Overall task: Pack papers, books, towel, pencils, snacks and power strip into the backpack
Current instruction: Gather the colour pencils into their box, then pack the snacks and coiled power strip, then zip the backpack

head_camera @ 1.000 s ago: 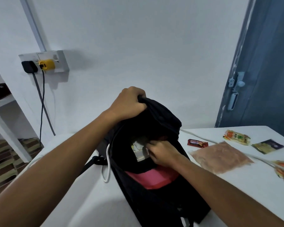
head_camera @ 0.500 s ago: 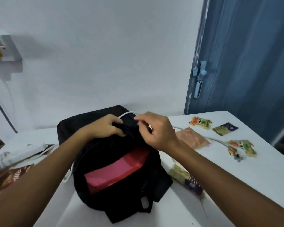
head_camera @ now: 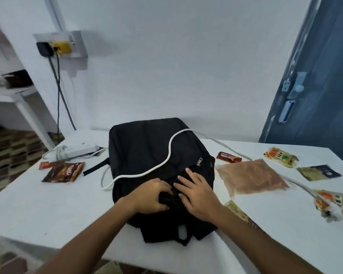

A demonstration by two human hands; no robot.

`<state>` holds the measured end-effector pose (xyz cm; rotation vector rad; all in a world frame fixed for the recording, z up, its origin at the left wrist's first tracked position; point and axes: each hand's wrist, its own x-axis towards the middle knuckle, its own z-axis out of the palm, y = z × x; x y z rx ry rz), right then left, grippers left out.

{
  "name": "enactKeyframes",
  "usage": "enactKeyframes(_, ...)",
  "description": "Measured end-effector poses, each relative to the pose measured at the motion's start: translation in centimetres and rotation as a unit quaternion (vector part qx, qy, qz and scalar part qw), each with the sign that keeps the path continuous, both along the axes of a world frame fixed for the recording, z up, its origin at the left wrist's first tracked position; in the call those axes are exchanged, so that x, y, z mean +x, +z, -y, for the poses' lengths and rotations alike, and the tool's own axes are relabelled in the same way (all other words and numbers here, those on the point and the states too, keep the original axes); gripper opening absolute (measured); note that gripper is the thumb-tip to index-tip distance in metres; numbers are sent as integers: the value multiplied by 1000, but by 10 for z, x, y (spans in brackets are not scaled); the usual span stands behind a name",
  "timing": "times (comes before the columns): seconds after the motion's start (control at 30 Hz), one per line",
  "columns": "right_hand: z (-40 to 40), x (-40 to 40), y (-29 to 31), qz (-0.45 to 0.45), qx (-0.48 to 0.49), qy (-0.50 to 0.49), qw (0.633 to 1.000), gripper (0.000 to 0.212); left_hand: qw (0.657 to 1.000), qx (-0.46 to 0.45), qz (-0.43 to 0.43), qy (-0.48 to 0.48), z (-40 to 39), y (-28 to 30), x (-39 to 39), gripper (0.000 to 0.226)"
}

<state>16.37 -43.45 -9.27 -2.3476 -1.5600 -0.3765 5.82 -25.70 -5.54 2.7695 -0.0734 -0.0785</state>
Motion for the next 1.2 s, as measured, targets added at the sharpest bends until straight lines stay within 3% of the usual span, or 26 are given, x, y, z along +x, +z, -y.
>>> enactKeyframes(0.4,-10,-4,-27,88,-50,28,994,46,993,45,104,44,4,-41,-44,62)
enactKeyframes(0.7,-8,-1,-29,63,-1,56,996,42,986,108,119,45,8,-42,-45,64)
enactKeyframes(0.87,-6,-2,-27,48,36,76,995,36,988,92,111,63,14,-29,-42,57)
enactKeyframes(0.97,-5,-1,-26,38,49,84,995,32,949,158,262,76,10,-20,-33,26)
enactKeyframes(1.03,-4,0,-25,29,43,88,995,32,917,205,316,130,0,-14,-28,19)
enactKeyframes(1.1,-4,1,-22,-2,36,93,995,32,902,244,296,199,-12,-6,-26,30)
enactKeyframes(1.2,-1,2,-11,-114,71,104,986,37,904,233,249,260,-36,4,-22,45)
